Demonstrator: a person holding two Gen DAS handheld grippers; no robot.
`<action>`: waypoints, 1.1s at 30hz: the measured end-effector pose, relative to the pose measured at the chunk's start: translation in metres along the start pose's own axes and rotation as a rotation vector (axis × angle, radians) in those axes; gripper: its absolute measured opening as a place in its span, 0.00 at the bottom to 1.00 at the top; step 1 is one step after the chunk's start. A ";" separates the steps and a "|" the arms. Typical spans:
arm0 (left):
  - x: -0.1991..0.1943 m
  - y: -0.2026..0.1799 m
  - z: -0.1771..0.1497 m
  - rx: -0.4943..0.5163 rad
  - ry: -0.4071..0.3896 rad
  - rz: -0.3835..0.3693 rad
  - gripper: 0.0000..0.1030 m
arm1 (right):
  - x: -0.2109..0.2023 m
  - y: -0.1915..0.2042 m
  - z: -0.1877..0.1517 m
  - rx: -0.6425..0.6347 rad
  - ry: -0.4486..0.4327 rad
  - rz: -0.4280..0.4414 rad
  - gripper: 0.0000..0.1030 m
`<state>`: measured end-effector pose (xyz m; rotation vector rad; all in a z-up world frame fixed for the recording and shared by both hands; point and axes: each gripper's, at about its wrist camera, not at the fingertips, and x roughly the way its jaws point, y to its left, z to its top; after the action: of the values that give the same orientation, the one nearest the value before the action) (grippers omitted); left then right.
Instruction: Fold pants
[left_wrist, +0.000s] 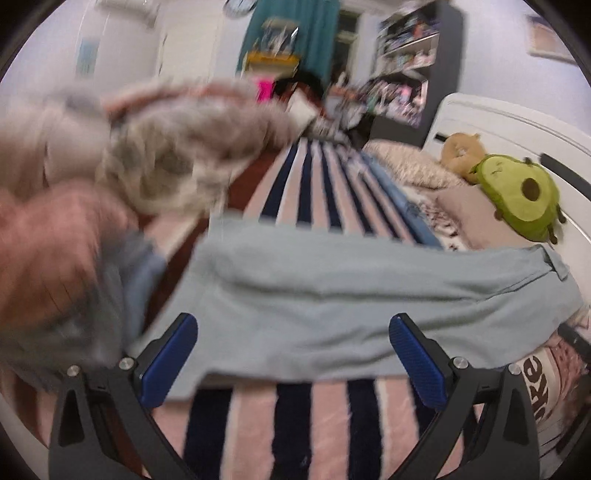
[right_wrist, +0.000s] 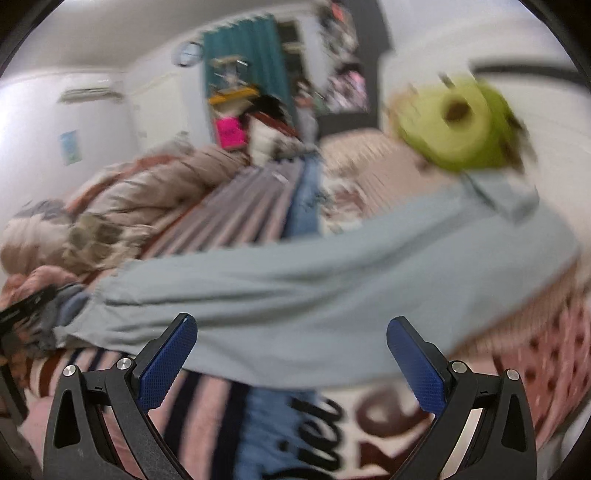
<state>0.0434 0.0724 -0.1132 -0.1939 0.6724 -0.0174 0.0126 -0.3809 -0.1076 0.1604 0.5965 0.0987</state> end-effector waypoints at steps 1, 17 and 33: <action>0.010 0.006 -0.008 -0.024 0.025 -0.004 0.99 | 0.007 -0.013 -0.007 0.029 0.023 -0.022 0.99; 0.061 0.027 -0.045 -0.145 0.118 -0.094 0.99 | 0.063 -0.084 -0.052 0.243 0.147 0.093 0.59; 0.032 0.033 -0.062 -0.242 0.198 -0.207 0.91 | 0.083 -0.063 -0.045 0.254 0.155 0.132 0.44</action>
<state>0.0287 0.0918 -0.1863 -0.4990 0.8490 -0.1557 0.0585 -0.4261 -0.2019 0.4416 0.7524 0.1641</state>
